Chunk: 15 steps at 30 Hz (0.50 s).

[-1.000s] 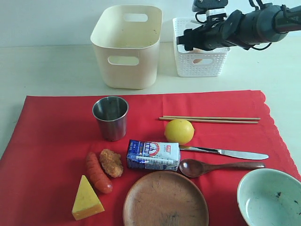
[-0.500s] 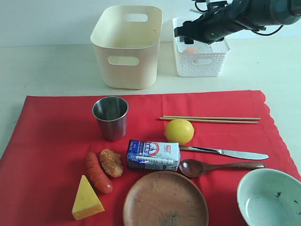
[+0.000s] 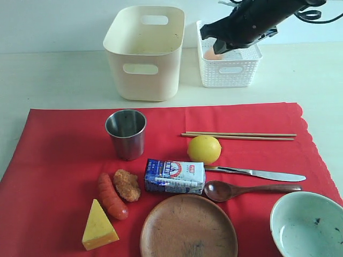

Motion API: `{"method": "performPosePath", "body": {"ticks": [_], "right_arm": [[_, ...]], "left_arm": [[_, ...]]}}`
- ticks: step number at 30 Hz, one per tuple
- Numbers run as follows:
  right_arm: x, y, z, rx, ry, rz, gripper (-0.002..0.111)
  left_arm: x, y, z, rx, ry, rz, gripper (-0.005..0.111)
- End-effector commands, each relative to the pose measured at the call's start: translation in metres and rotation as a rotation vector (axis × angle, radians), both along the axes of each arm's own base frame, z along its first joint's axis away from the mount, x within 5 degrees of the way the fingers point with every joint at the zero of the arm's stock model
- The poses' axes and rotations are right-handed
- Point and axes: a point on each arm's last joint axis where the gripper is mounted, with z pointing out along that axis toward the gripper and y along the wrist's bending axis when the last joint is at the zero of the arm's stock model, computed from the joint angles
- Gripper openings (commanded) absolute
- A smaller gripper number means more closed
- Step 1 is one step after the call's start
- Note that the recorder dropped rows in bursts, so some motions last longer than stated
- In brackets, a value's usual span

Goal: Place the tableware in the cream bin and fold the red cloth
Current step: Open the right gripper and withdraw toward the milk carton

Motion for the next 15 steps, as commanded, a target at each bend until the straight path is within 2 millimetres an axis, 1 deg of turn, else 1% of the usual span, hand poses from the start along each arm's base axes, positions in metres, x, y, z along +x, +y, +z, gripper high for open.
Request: {"method": "performPosePath", "body": {"ticks": [1, 5, 11, 15], "right_arm": [[-0.022, -0.008, 0.004, -0.012, 0.011, -0.011, 0.000], [-0.043, -0.014, 0.009, -0.013, -0.005, -0.033, 0.000], [-0.073, -0.020, 0.008, -0.001, 0.017, -0.043, 0.000], [-0.094, -0.012, 0.004, 0.002, 0.006, 0.010, 0.000]], "left_arm": [[0.000, 0.000, 0.000, 0.005, -0.007, -0.008, 0.002], [0.000, 0.000, 0.000, 0.005, -0.007, -0.008, 0.002], [0.000, 0.000, 0.000, 0.005, -0.007, -0.008, 0.002], [0.000, 0.000, 0.000, 0.005, -0.007, -0.008, 0.002]]}}
